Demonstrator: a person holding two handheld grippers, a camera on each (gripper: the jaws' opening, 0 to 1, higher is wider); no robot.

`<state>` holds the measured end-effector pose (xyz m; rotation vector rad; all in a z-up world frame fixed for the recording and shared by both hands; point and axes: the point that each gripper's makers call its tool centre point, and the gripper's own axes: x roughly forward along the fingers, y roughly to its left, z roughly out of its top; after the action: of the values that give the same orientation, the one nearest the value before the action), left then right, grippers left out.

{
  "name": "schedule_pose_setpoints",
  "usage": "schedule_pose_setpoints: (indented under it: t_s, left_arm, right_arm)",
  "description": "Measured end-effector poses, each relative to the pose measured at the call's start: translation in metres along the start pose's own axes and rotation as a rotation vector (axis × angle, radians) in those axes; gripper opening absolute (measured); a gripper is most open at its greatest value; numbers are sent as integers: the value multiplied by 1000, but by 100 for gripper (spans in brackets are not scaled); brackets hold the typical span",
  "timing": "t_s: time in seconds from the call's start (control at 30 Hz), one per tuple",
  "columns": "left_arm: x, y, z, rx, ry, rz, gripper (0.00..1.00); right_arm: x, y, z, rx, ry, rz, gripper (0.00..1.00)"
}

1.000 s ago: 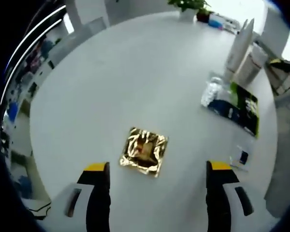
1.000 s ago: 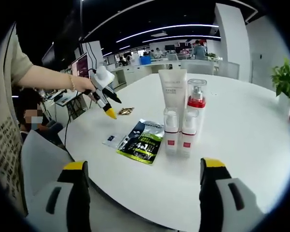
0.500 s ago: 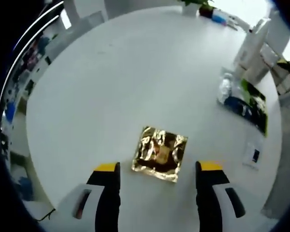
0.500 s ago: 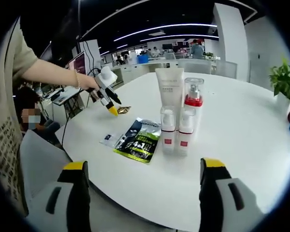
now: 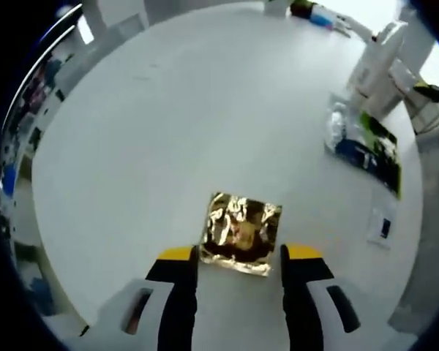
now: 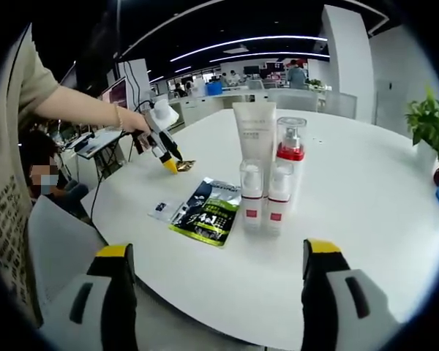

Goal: Arrange the skincare products in the storage area until every visible bottle or jar stands upright without overlapping.

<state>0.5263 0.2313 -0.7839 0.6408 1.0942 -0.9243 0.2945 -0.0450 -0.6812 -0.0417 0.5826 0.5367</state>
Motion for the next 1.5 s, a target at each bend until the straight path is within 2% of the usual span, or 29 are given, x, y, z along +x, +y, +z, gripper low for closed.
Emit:
schedule_pose_setpoints:
  t_s: [0.1,0.33,0.63,0.83,1.5]
  left_arm:
    - [-1,0,0,-2,4,2,38]
    - [-2,0,0,-13,9,9,36]
    - [-10,-8,3,21,1,3,36]
    - [-12,-25,3,98,25,-14,36]
    - [-4,-85,26,223,11,-84,36]
  right_arm:
    - [0,0,0,-1,0,-2,95]
    - [0,-1,1,-3,-2,-4,95]
    - [0,0,2,-8,-5,-2,95]
    - [0,1,2,-14,-8,1,95]
    - [-1,1,5,-21,-27,-2,95]
